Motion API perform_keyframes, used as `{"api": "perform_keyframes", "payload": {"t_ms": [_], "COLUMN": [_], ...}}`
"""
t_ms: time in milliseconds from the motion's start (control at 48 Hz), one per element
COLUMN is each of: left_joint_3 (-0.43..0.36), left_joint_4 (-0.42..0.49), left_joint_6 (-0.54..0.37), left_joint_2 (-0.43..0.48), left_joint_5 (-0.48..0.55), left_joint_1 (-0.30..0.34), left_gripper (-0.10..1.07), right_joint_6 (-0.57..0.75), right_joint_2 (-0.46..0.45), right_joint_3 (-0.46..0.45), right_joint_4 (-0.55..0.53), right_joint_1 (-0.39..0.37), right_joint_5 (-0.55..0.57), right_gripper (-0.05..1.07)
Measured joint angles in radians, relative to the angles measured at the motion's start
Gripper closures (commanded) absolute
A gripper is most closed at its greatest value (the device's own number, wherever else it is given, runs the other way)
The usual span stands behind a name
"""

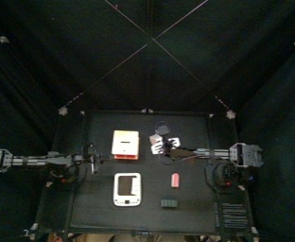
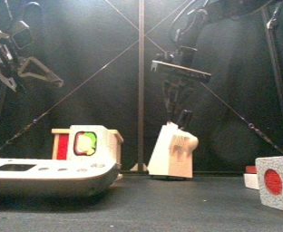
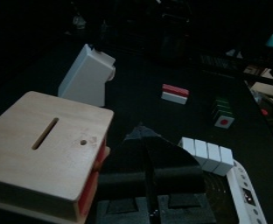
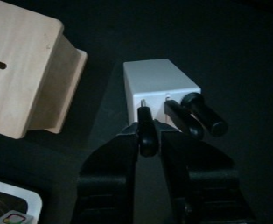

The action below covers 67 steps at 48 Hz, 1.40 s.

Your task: Pull out cleaver

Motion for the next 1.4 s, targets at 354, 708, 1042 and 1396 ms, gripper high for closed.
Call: {"api": "perform_keyframes", "payload": {"t_ms": [354,708,1042,1396], "left_joint_3": [0.002,0.002,0.002,0.002], "left_joint_4": [0.000,0.000,0.000,0.000], "left_joint_6": [0.000,-0.002,0.000,-0.002], "left_joint_2": [0.000,0.002,0.000,0.000], "left_joint_5": [0.002,0.002,0.002,0.002], "left_joint_1": [0.002,0.002,0.000,0.000], "left_gripper": [0.98,0.98,0.98,0.98], "right_joint_6": [-0.003,-0.003,-0.012,-0.012], "right_joint_2": [0.000,0.000,-0.009,-0.025], "right_joint_3": [-0.032,-0.055,-0.084,-0.117], "right_joint_4": [-0.018,-0.026,-0.043,-0.066], "right_joint_1": [0.035,0.061,0.101,0.143], "right_joint_5": [0.057,0.100,0.141,0.183], "right_gripper": [0.44,0.44,0.44,0.44]}}
